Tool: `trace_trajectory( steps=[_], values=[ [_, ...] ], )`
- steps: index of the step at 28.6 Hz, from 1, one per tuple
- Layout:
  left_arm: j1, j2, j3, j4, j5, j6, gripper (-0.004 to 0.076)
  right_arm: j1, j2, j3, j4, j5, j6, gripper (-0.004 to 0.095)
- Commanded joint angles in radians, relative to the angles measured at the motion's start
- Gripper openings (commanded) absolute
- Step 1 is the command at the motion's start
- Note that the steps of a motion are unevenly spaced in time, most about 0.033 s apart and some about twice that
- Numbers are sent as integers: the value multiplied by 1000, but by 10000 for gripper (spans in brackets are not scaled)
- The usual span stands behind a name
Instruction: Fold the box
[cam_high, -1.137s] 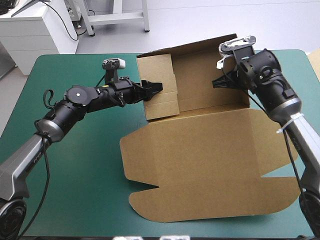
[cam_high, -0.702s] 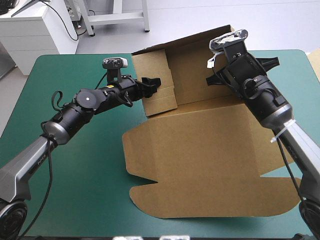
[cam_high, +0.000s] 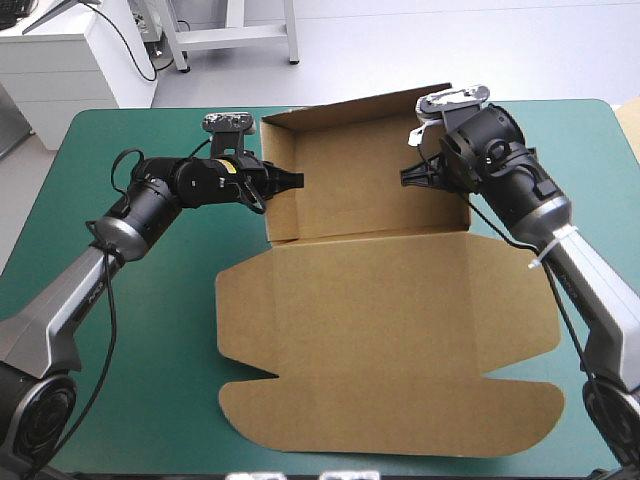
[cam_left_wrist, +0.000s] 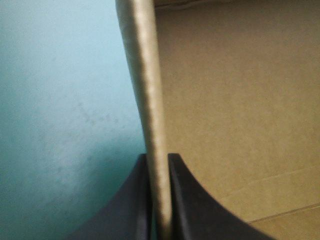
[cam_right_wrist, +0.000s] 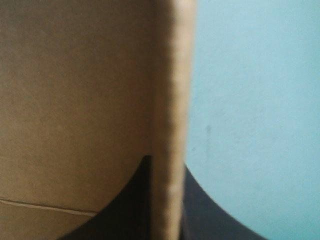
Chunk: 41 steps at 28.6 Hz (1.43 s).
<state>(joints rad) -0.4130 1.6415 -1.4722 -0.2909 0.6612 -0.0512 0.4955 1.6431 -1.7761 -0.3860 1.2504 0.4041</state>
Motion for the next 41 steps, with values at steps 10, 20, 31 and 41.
trace_trajectory(
  steps=[10, 20, 31, 41],
  values=[
    [-26, 114, -155, 183, 397, -93, -8, -155, 115, 139, 374, -6, -219, -2],
    [-26, 191, -160, 179, 417, -94, -6, -209, 153, 139, 386, -6, -288, 17],
    [-26, 191, -169, 183, 431, -54, 479, -237, 191, 134, 523, -6, -325, 676],
    [-26, 191, -374, 195, 515, -54, 544, -237, 155, -71, 423, -5, -276, 730]
  ],
)
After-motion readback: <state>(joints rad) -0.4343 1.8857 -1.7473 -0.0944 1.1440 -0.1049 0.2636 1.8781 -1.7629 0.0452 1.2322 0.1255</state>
